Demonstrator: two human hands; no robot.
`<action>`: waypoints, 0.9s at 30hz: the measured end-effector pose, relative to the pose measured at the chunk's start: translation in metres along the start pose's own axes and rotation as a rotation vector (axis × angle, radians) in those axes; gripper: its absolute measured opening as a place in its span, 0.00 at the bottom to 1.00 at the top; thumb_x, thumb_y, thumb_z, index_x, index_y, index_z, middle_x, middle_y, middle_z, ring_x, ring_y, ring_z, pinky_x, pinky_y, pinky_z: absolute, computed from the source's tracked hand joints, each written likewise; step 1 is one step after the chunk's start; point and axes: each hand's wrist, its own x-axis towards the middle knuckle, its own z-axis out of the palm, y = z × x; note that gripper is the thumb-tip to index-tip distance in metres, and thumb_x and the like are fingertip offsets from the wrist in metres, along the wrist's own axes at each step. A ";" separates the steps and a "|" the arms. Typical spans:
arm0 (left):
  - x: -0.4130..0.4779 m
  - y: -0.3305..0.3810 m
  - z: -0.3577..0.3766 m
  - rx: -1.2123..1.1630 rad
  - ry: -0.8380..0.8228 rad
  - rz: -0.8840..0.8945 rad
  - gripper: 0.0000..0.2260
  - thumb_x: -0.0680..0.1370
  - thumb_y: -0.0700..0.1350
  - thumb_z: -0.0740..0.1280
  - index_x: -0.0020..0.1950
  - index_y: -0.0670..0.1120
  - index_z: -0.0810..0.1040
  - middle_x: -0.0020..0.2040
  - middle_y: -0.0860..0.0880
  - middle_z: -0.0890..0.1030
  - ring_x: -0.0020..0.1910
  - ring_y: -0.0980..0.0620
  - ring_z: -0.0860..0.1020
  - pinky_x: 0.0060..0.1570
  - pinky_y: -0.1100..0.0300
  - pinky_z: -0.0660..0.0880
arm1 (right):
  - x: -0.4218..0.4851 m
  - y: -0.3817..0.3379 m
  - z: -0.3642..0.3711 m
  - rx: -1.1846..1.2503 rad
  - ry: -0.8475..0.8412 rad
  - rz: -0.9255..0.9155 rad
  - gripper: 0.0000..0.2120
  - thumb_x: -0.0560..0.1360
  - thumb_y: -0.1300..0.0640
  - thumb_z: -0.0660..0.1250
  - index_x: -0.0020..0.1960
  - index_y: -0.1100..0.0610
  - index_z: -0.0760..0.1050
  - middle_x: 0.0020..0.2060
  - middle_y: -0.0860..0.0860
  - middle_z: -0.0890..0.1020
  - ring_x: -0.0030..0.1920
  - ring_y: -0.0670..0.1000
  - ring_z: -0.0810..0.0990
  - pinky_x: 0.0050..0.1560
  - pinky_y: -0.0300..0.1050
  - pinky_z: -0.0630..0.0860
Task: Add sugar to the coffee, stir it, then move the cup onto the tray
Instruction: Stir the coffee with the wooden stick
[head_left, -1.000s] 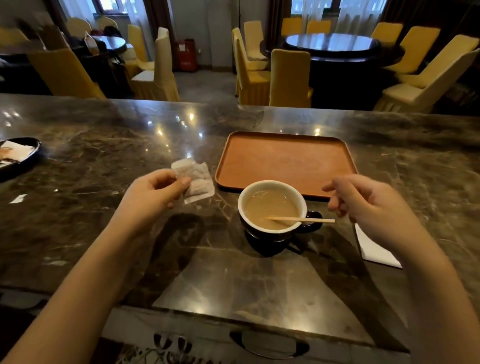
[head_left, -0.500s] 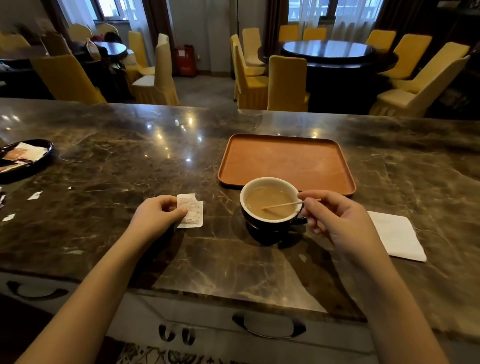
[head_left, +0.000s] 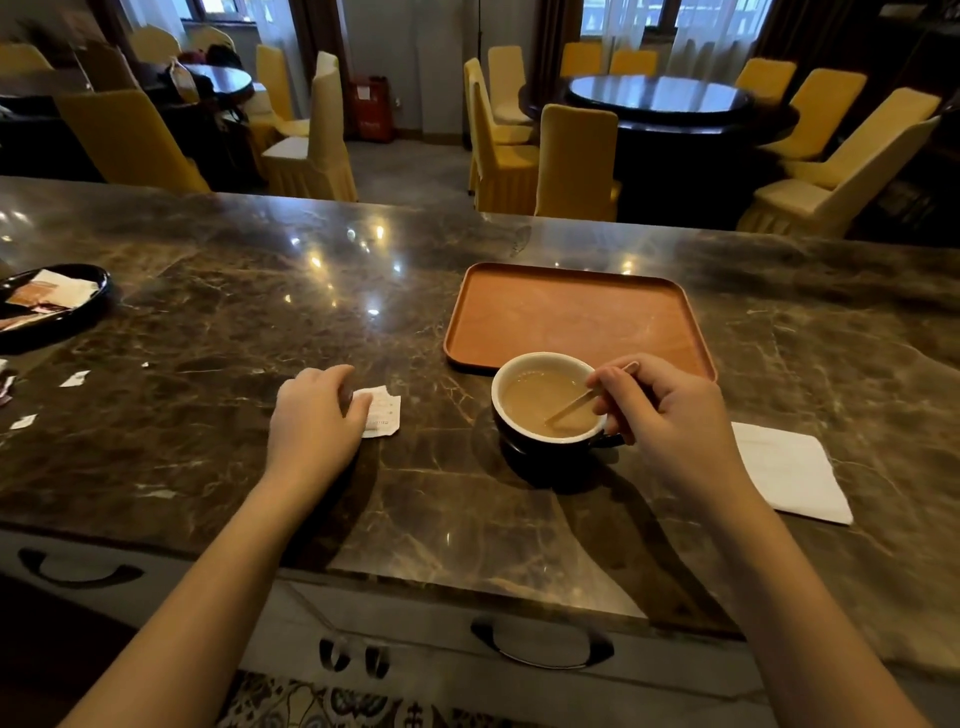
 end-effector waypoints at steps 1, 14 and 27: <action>-0.007 0.008 0.001 -0.035 0.034 0.066 0.15 0.75 0.44 0.65 0.60 0.41 0.75 0.53 0.40 0.79 0.54 0.41 0.74 0.51 0.50 0.71 | 0.000 0.000 0.000 -0.012 -0.002 0.000 0.07 0.76 0.56 0.61 0.43 0.49 0.77 0.35 0.46 0.81 0.38 0.44 0.80 0.35 0.30 0.77; -0.053 0.034 0.033 0.202 -0.452 0.508 0.37 0.69 0.69 0.36 0.73 0.52 0.42 0.73 0.53 0.39 0.71 0.56 0.37 0.69 0.57 0.37 | 0.007 0.009 0.008 -0.118 0.266 0.020 0.08 0.77 0.58 0.61 0.43 0.55 0.78 0.34 0.49 0.81 0.35 0.47 0.80 0.38 0.46 0.81; -0.057 0.032 0.034 0.201 -0.374 0.517 0.32 0.73 0.65 0.40 0.73 0.52 0.42 0.73 0.54 0.40 0.72 0.57 0.38 0.68 0.59 0.35 | -0.009 0.002 -0.006 -0.032 0.200 0.157 0.08 0.76 0.58 0.61 0.41 0.53 0.78 0.32 0.50 0.81 0.32 0.48 0.79 0.33 0.40 0.76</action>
